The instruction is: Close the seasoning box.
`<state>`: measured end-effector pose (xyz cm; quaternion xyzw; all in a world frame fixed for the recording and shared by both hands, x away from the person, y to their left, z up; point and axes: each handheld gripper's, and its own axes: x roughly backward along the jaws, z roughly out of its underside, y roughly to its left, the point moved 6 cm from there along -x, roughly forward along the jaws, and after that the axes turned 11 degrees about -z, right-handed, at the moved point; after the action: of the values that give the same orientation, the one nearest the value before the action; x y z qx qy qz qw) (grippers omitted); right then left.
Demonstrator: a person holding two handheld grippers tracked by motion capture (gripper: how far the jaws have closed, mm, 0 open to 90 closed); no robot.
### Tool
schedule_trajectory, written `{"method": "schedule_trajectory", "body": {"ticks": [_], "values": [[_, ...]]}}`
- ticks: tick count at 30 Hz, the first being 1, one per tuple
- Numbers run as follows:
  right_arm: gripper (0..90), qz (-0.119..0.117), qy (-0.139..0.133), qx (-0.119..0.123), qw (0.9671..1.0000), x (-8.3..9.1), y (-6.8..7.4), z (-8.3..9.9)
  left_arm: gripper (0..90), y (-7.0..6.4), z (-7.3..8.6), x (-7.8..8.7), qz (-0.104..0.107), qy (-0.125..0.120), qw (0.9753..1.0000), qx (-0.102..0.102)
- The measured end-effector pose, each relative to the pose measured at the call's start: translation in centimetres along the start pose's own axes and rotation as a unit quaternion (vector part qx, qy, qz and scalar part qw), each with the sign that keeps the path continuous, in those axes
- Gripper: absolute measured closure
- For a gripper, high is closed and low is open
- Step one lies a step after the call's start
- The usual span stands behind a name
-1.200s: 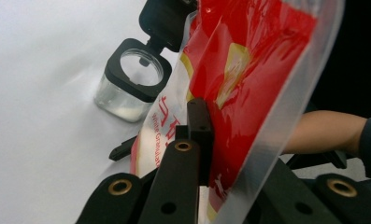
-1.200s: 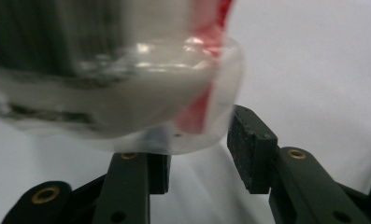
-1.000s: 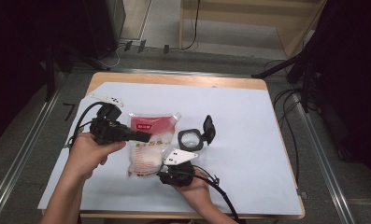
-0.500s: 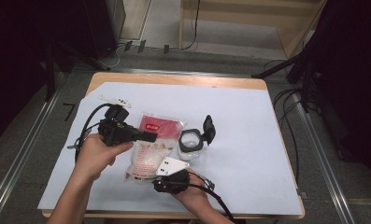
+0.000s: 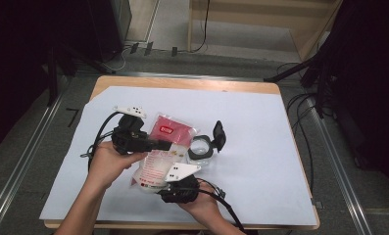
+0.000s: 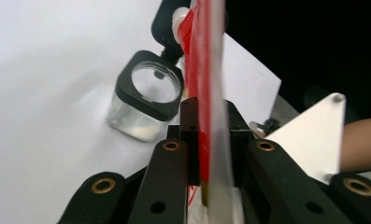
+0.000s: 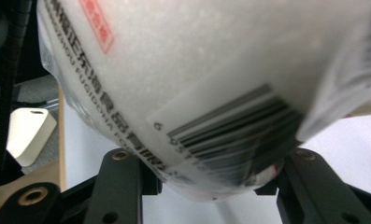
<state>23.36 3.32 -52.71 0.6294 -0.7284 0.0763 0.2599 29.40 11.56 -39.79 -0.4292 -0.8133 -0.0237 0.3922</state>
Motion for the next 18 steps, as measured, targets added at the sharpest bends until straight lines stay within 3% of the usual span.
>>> {"method": "schedule_trajectory", "body": {"ticks": [8,12,18], "values": [[59.0,-0.02,-0.005,-0.013,0.9997,0.2,0.6,-0.4,78.4,0.0,0.1,-0.7,-0.006,-0.003,1.0,-0.002],[59.5,-0.025,-0.009,-0.011,0.9996,0.3,1.0,-0.8,76.2,-0.3,0.1,-1.2,-0.001,-0.002,1.0,0.006],[59.8,-0.026,-0.008,-0.018,0.9995,0.2,1.2,-1.0,76.9,-0.5,0.0,-1.6,-0.012,0.004,0.9998,0.013]]}}
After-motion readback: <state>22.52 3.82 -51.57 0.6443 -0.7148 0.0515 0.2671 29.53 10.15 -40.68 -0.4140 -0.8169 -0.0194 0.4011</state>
